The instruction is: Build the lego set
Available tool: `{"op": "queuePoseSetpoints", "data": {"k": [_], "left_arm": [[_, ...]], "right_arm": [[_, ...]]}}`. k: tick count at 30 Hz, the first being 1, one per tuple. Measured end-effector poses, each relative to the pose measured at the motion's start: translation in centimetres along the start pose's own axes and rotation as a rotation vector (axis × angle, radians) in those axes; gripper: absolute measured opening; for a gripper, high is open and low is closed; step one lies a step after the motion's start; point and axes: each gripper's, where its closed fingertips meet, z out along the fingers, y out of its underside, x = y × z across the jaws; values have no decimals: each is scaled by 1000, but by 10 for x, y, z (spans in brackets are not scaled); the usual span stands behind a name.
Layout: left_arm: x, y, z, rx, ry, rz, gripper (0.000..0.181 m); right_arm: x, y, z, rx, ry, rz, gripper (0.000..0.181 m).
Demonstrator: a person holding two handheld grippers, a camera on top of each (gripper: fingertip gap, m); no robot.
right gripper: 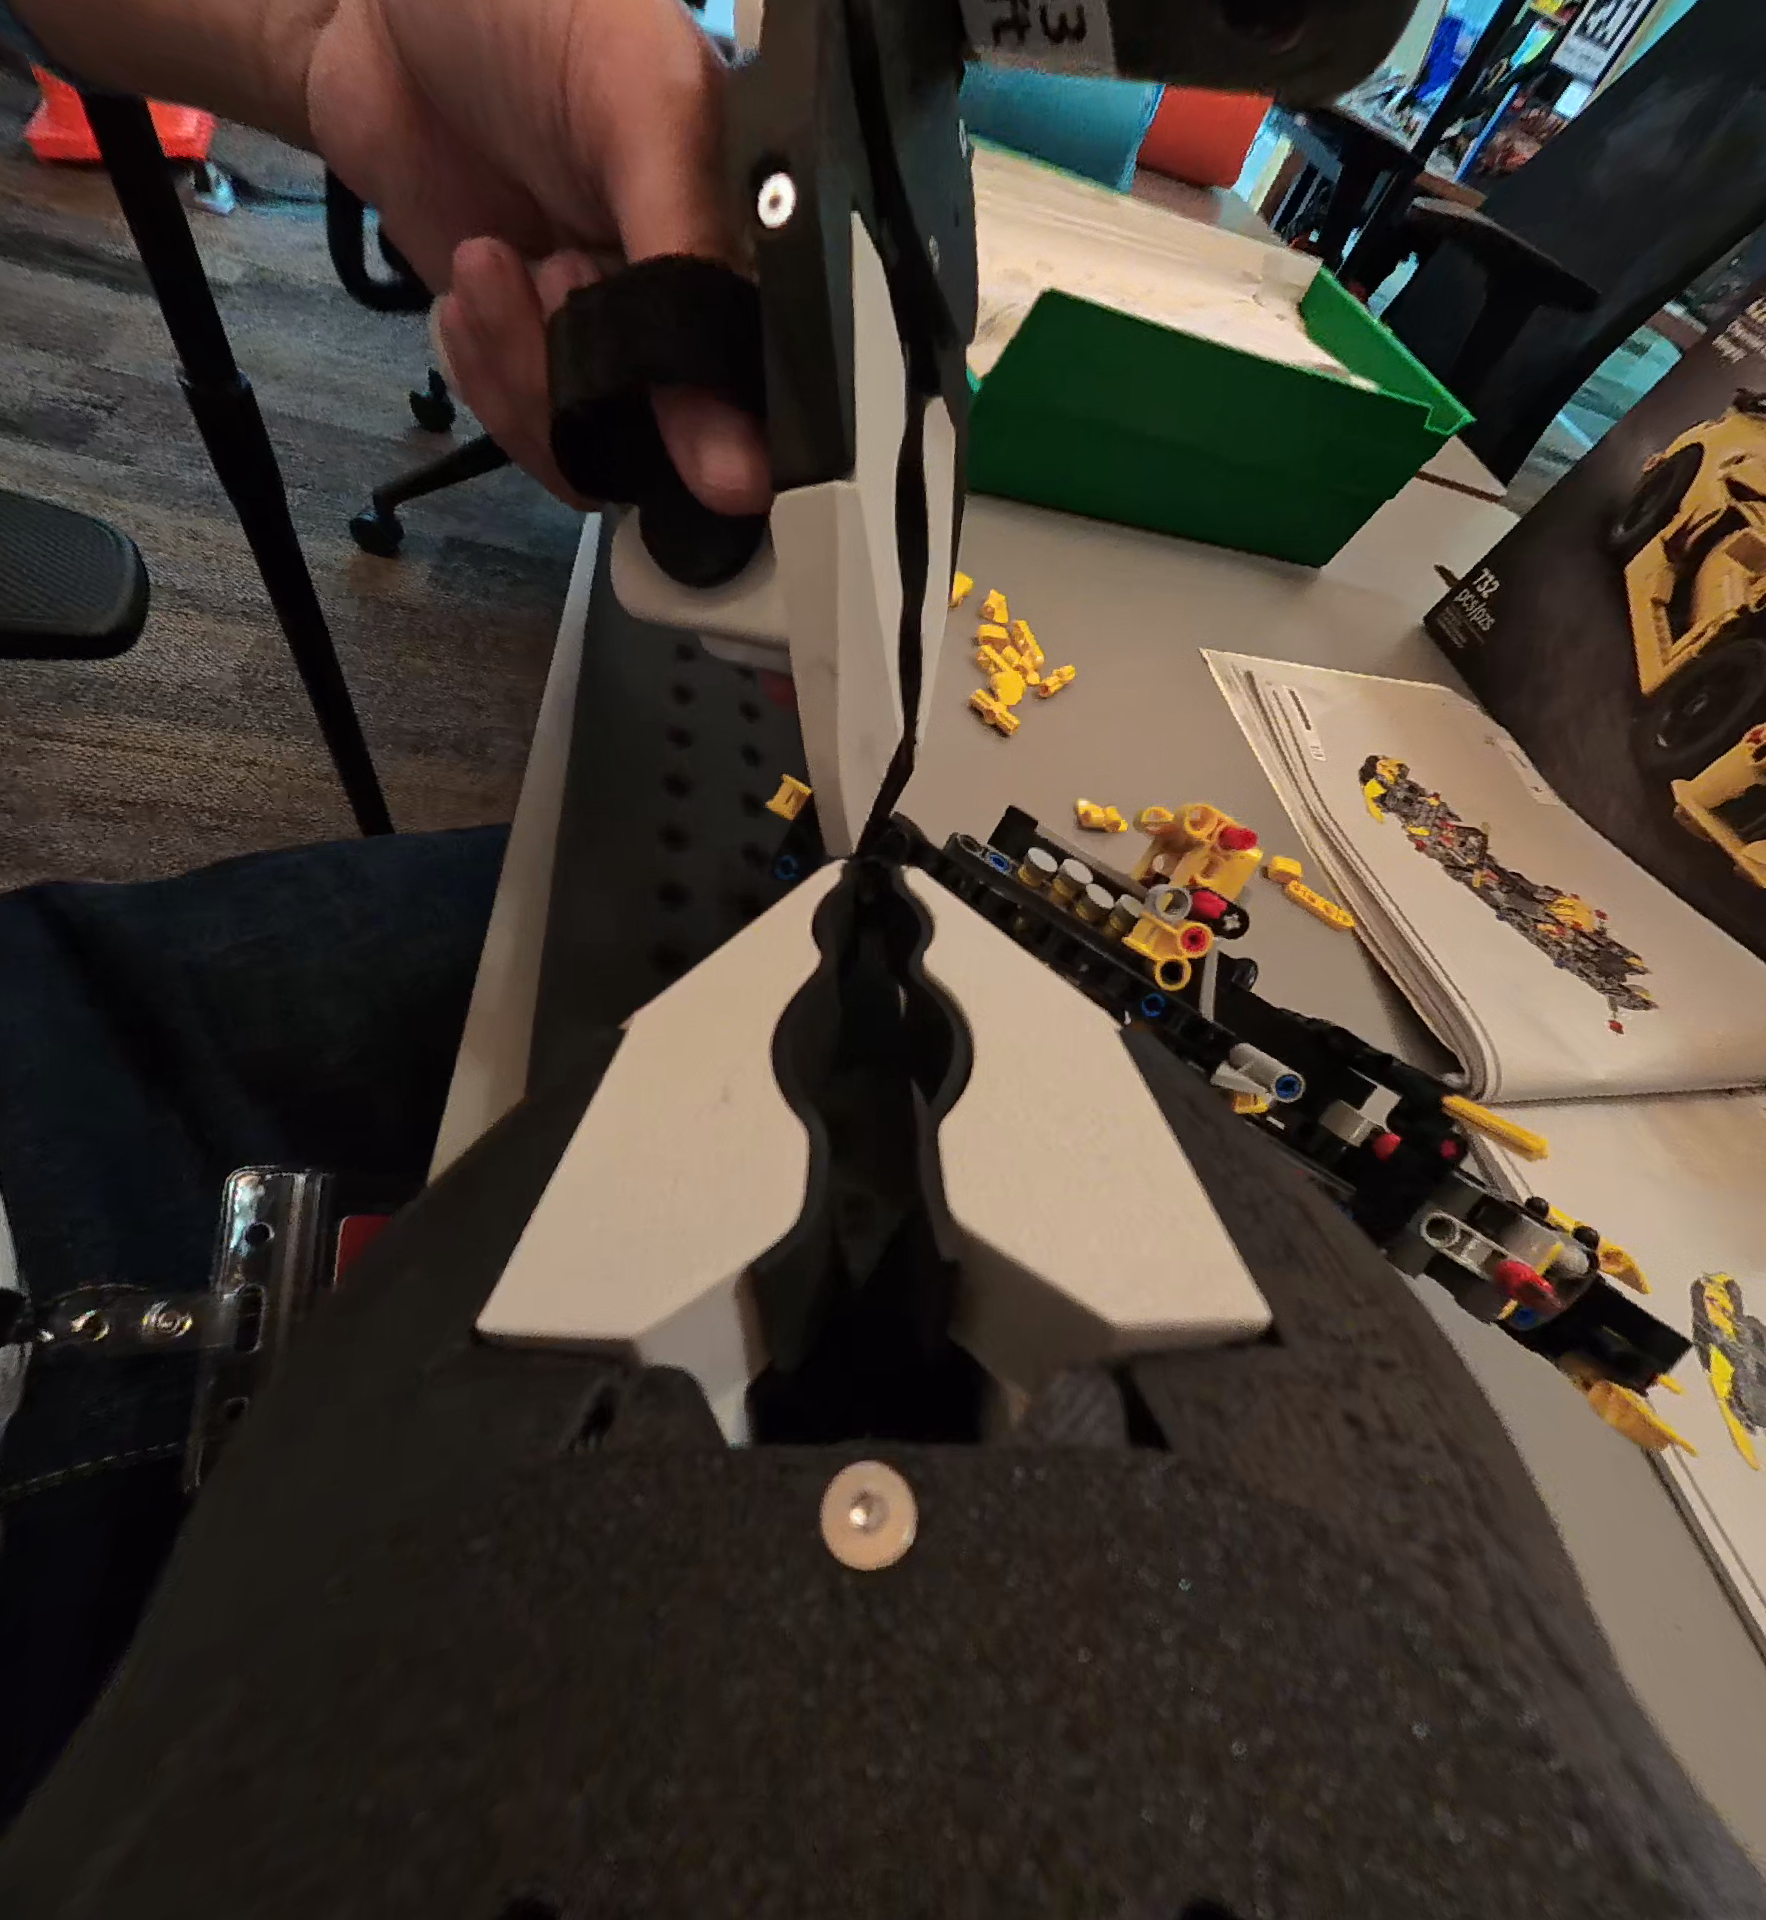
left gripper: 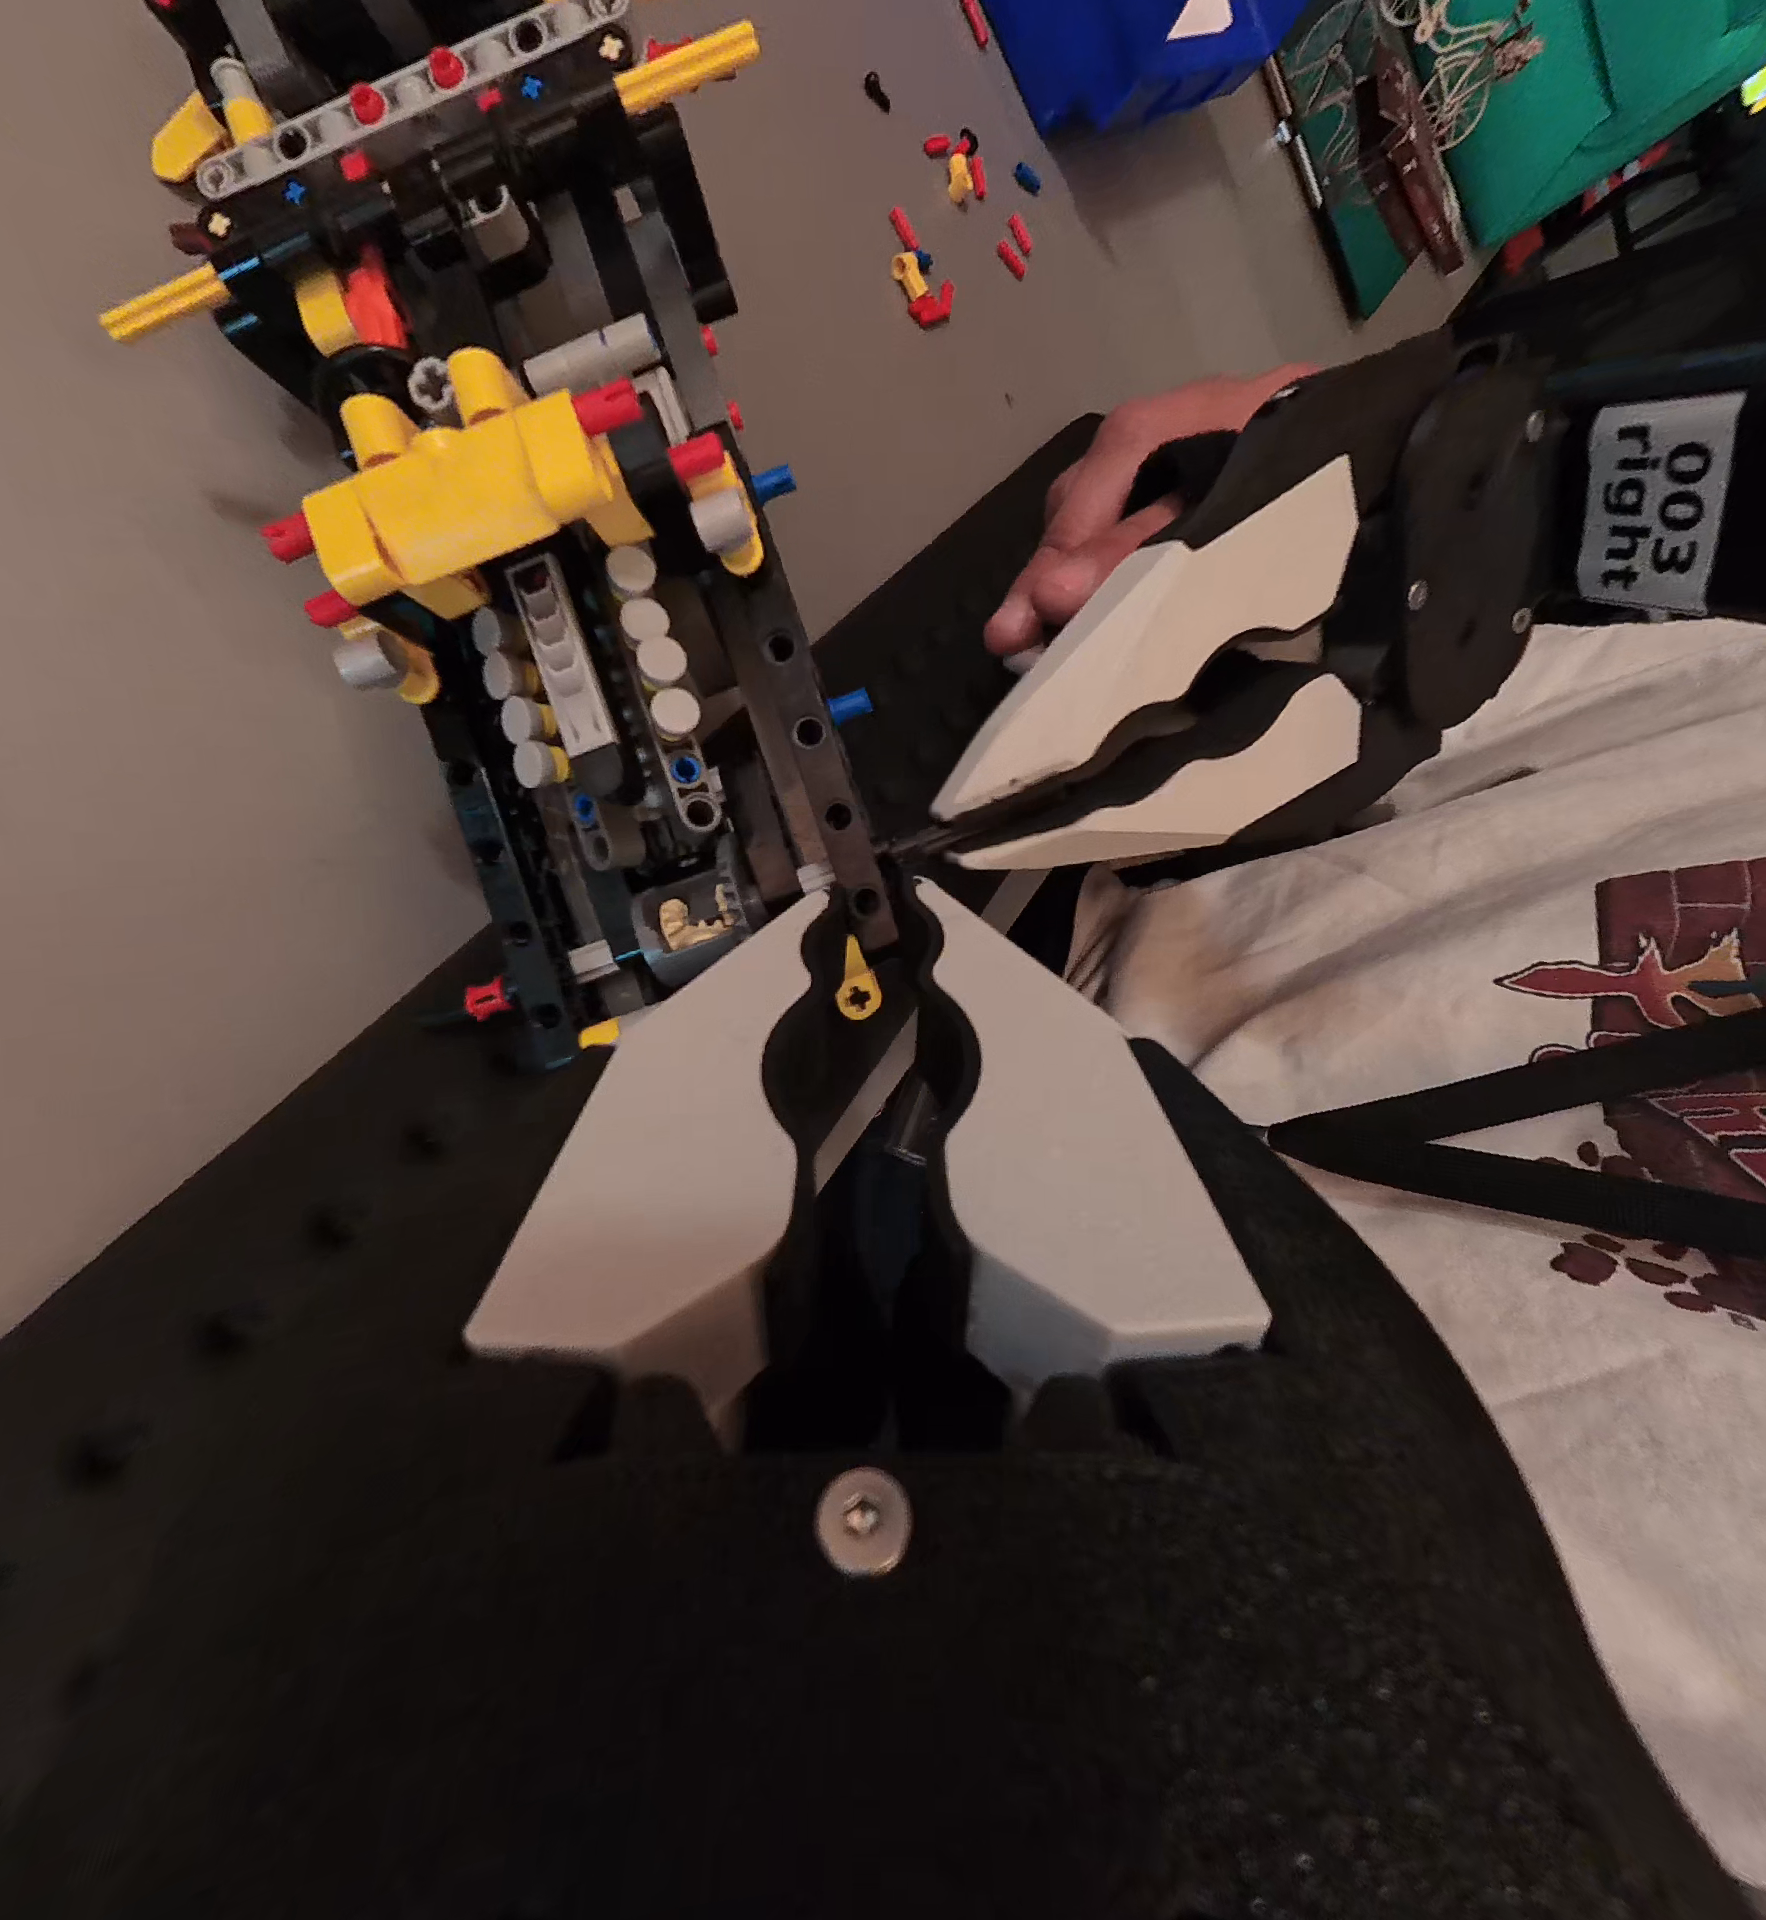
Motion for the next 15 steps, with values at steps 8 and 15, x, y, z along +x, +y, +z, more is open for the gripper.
{"op": "queuePoseSetpoints", "data": {"k": [8,15], "left_arm": [[2,1,6,44,41,-18,9],[1,-3,-1,108,89,-51,9]], "right_arm": [[-2,7,0,-150,-18,51,5],[-1,4,-4,-155,-15,153,26]]}}
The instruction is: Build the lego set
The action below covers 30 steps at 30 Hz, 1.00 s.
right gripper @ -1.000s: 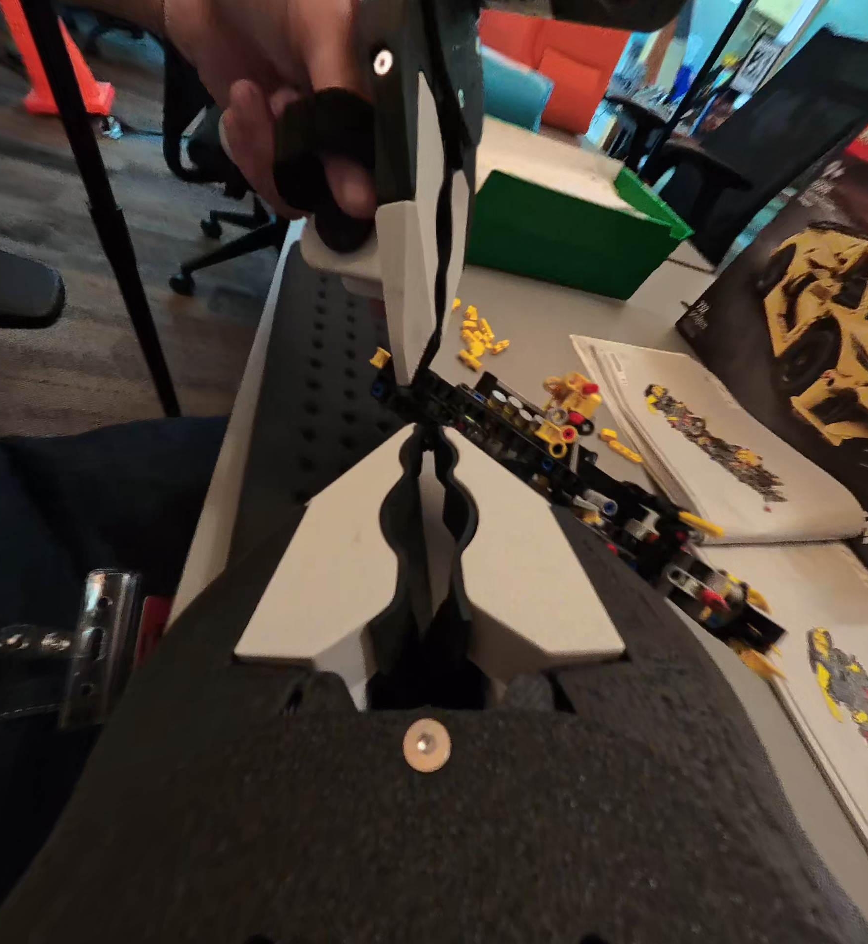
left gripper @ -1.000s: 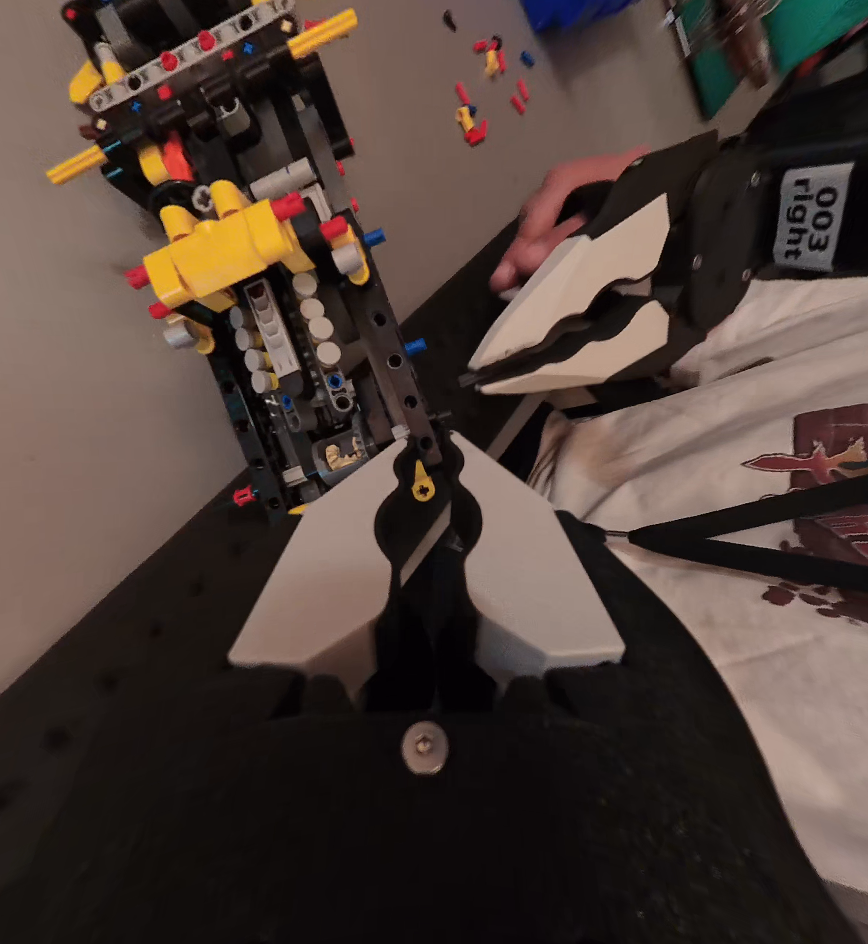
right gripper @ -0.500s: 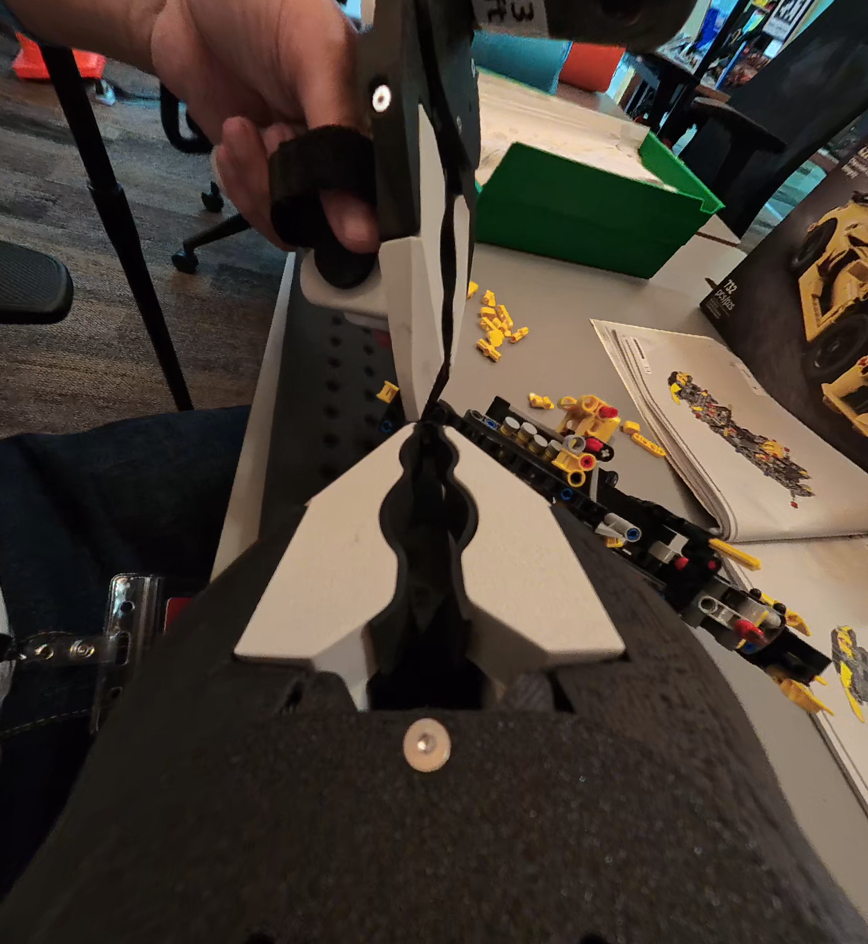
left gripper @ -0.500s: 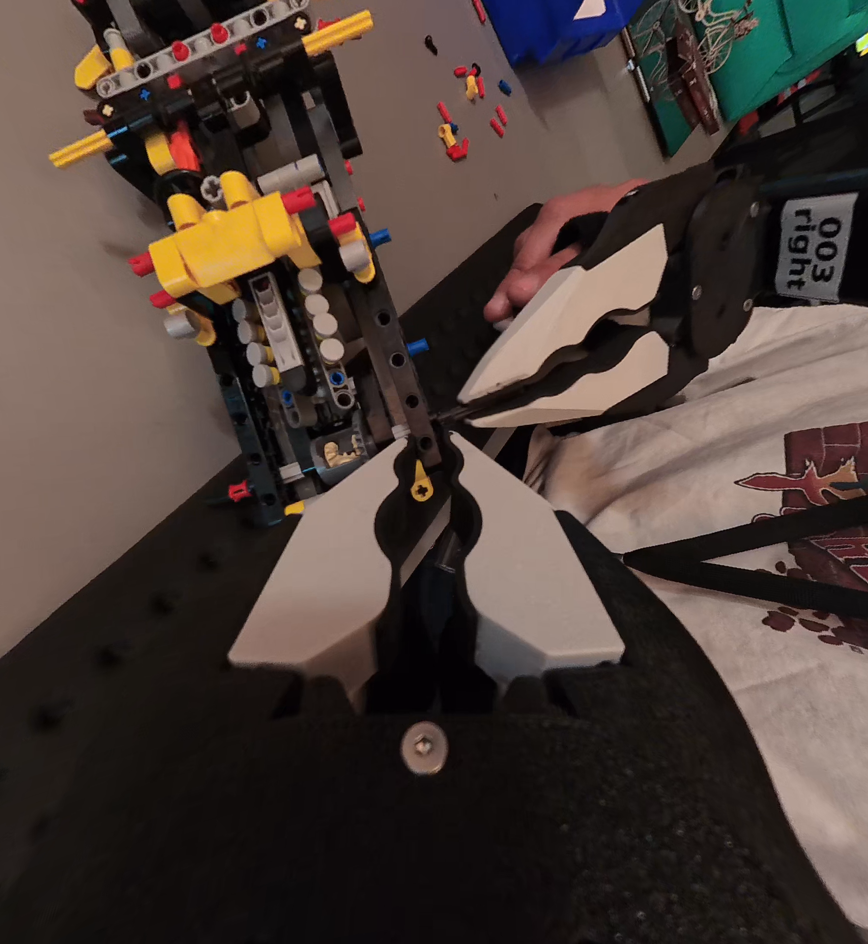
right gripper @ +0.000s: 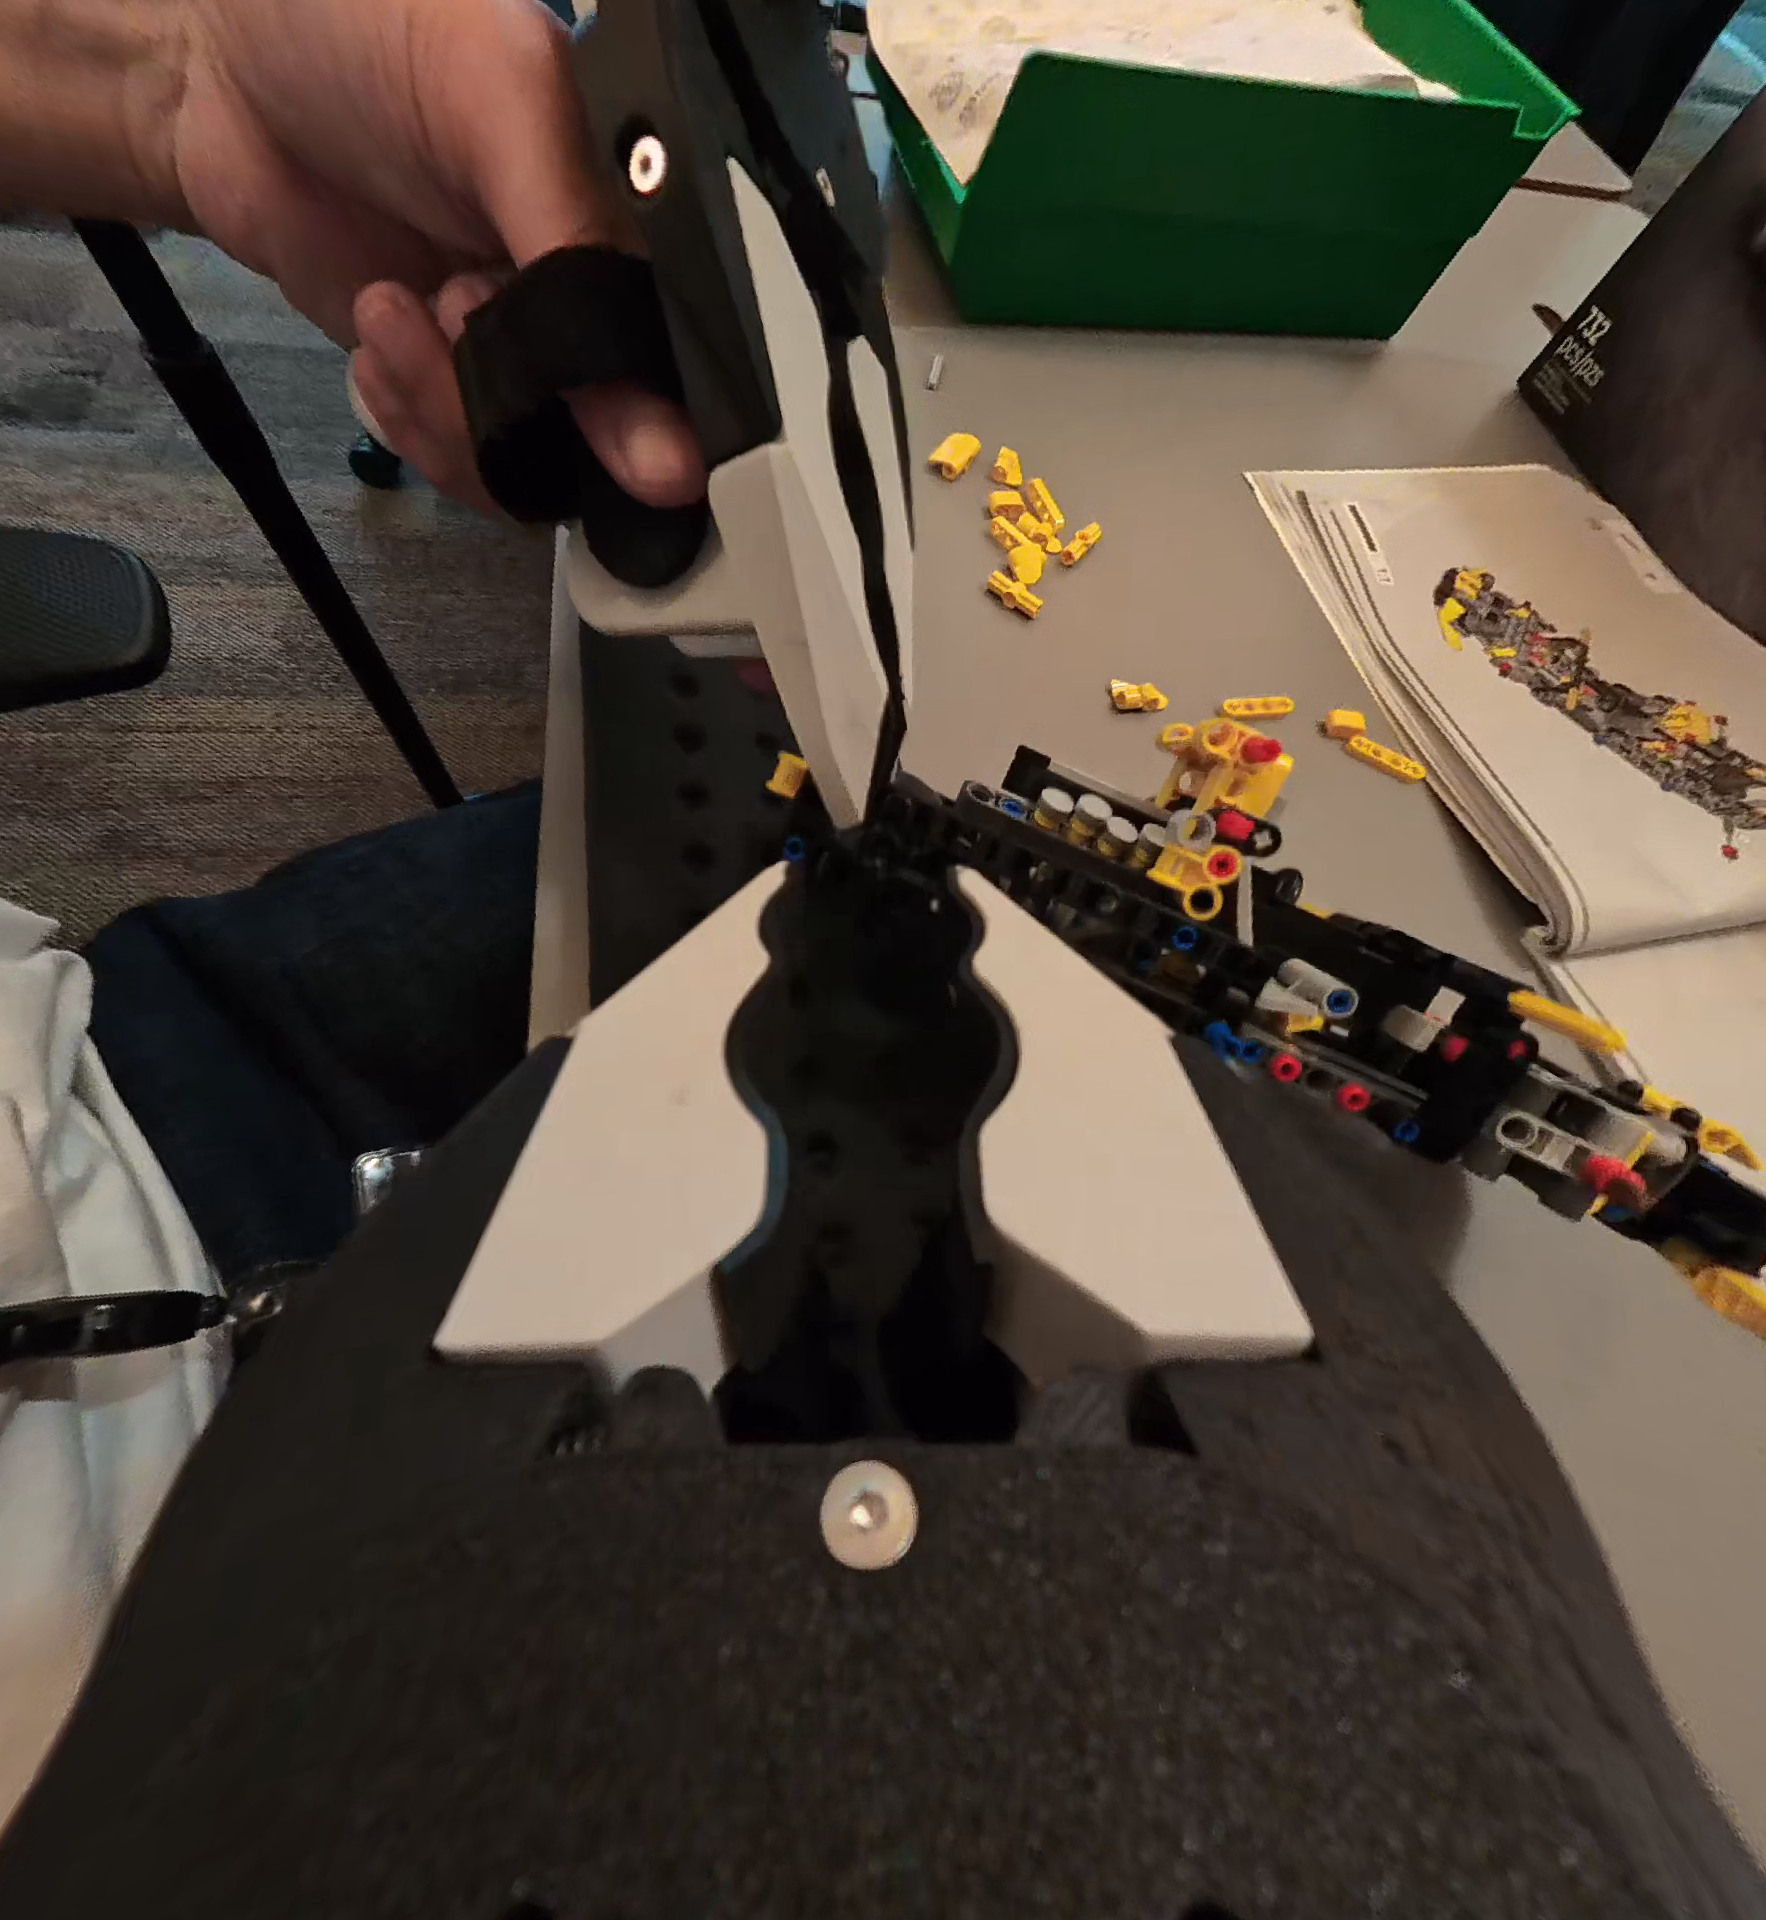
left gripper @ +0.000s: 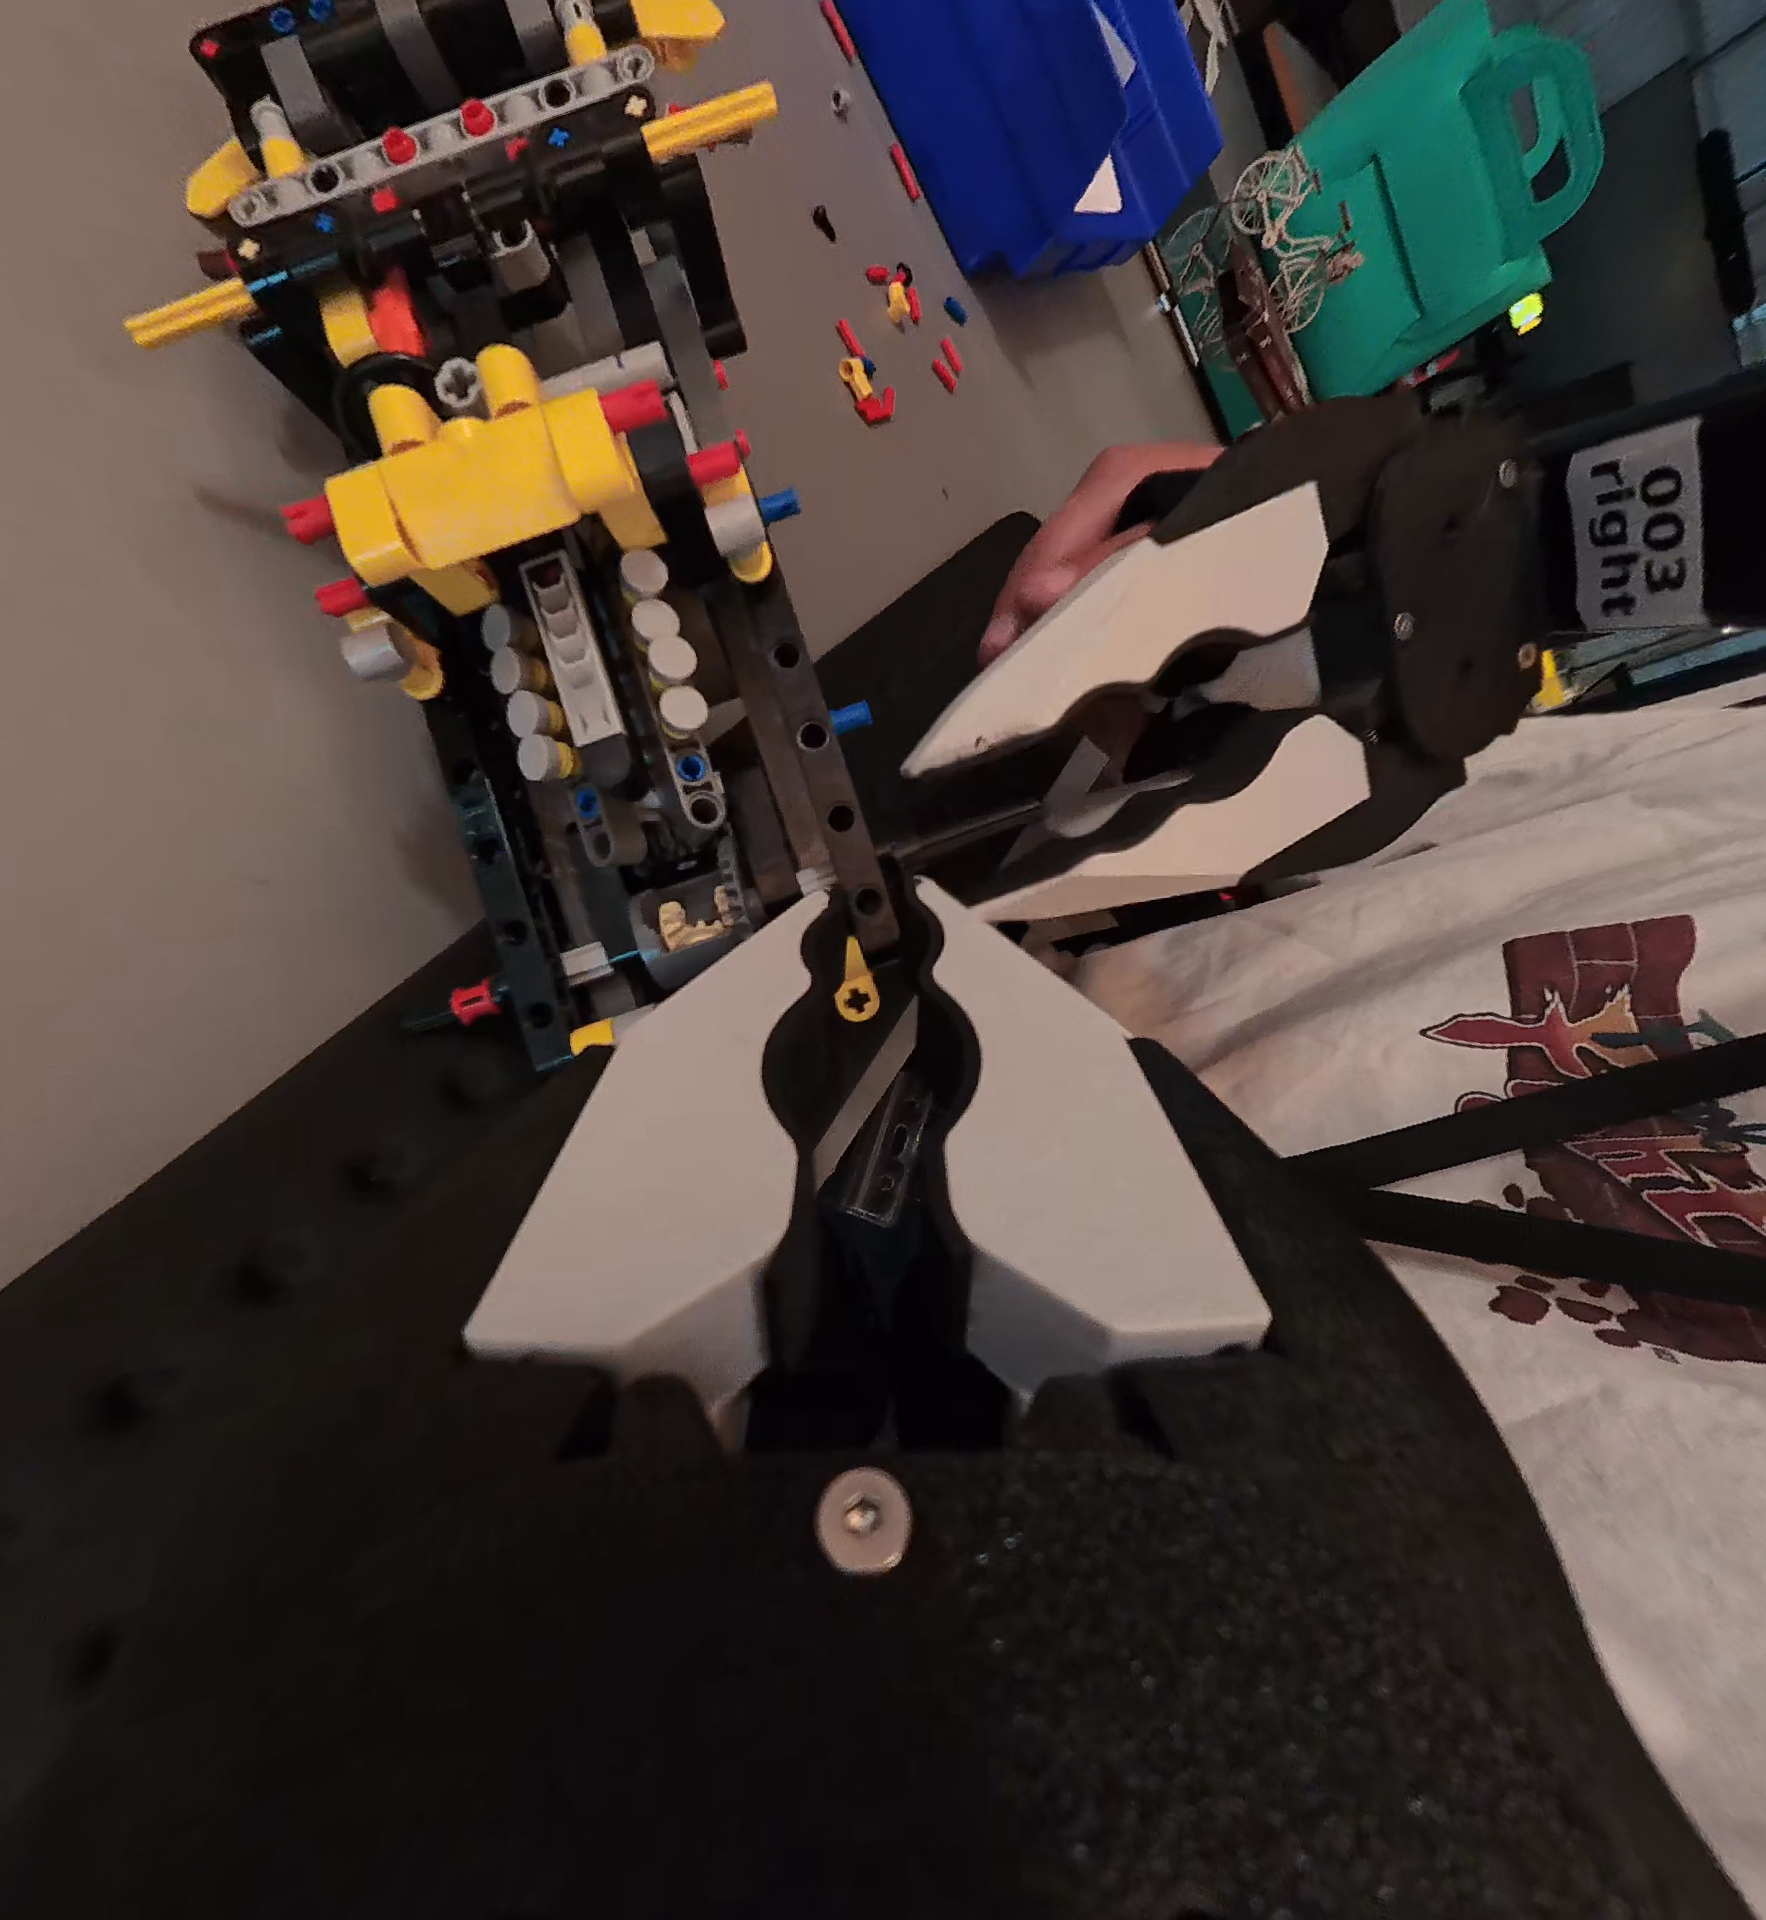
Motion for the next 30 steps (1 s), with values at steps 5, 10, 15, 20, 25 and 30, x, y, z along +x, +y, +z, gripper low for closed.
{"op": "queuePoseSetpoints", "data": {"k": [5,10,15,20,25,30], "left_arm": [[0,0,-2,8,14,-1,9],[0,1,-1,6,18,1,9],[0,2,-1,12,22,7,9],[-1,2,-1,30,46,-11,9],[-2,0,0,53,39,-13,9],[-3,-2,1,68,9,4,9]], "right_arm": [[1,-9,-11,72,17,9,13],[-1,-10,-5,65,46,-48,4],[-2,-8,-4,33,33,-66,4],[-2,-7,-2,33,29,-50,4],[1,-6,-2,43,46,105,4],[5,-5,-2,78,144,241,3]]}}
